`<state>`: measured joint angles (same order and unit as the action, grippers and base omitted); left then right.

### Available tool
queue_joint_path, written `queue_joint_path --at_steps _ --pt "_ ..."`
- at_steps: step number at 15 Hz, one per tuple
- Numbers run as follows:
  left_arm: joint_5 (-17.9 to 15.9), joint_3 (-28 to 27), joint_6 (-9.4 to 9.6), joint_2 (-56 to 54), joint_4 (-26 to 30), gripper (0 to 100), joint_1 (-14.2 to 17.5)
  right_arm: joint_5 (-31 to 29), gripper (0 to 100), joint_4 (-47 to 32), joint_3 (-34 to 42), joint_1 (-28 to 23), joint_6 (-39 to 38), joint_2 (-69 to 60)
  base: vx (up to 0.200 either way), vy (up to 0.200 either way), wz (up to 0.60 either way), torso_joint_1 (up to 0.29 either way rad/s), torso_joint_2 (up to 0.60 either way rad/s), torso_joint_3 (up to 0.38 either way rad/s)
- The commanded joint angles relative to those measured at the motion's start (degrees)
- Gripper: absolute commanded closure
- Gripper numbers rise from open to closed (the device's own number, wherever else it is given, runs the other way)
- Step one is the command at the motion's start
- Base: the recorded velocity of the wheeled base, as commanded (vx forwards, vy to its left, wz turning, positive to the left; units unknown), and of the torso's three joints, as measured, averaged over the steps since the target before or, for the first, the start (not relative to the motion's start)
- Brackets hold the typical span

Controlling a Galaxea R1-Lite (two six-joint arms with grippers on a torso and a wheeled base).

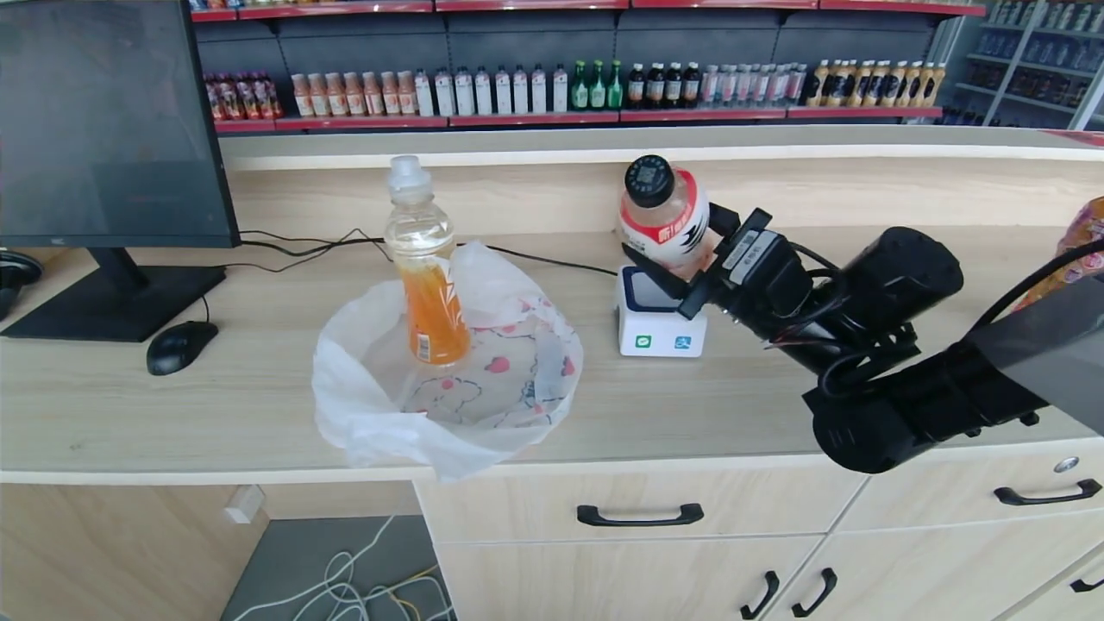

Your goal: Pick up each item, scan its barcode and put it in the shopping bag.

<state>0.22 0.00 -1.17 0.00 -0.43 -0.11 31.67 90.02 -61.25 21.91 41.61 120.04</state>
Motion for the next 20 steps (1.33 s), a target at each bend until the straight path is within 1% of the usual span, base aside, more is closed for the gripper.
queue_joint_path --at_steps 1,3,4,6,7,10,13,20 --pt "0.0 0.0 -0.06 0.0 -0.1 0 0.0 1.1 100 0.0 -2.6 -0.7 0.4 3.1 0.000 0.000 0.00 0.000 0.00 0.000" --pt "0.0 0.0 0.47 0.0 -0.2 0 0.0 3.0 100 0.0 -4.7 -1.2 0.5 4.9 0.000 0.000 0.00 0.000 0.00 0.000" --pt "0.0 0.0 1.35 0.0 -0.3 0 0.0 4.8 100 0.0 -6.8 -2.2 0.9 5.2 0.000 0.000 0.00 0.000 0.00 0.000" --pt "-0.1 0.0 3.63 0.0 -0.3 0 0.0 6.6 100 0.0 -8.2 -4.3 1.7 6.2 0.000 0.000 0.00 0.000 0.00 0.000" --pt "-0.1 0.0 3.89 0.0 -0.4 0 0.0 7.2 100 0.0 -8.7 -5.0 1.9 6.4 0.000 0.000 0.00 0.000 0.00 0.000" --pt "-0.1 0.0 3.89 0.0 -0.4 0 0.0 9.6 100 0.0 -9.5 -7.0 2.0 7.7 0.000 0.000 0.00 0.000 0.00 0.000" --pt "-0.1 0.0 3.98 0.0 -0.4 0 0.0 9.5 100 0.0 -10.0 -6.7 2.1 8.3 0.000 0.000 0.00 0.000 0.00 0.000" --pt "-0.1 0.0 3.54 0.0 -0.3 0 0.0 9.5 100 0.0 -11.0 -5.6 2.3 10.2 0.000 0.000 0.00 0.000 0.00 0.000"
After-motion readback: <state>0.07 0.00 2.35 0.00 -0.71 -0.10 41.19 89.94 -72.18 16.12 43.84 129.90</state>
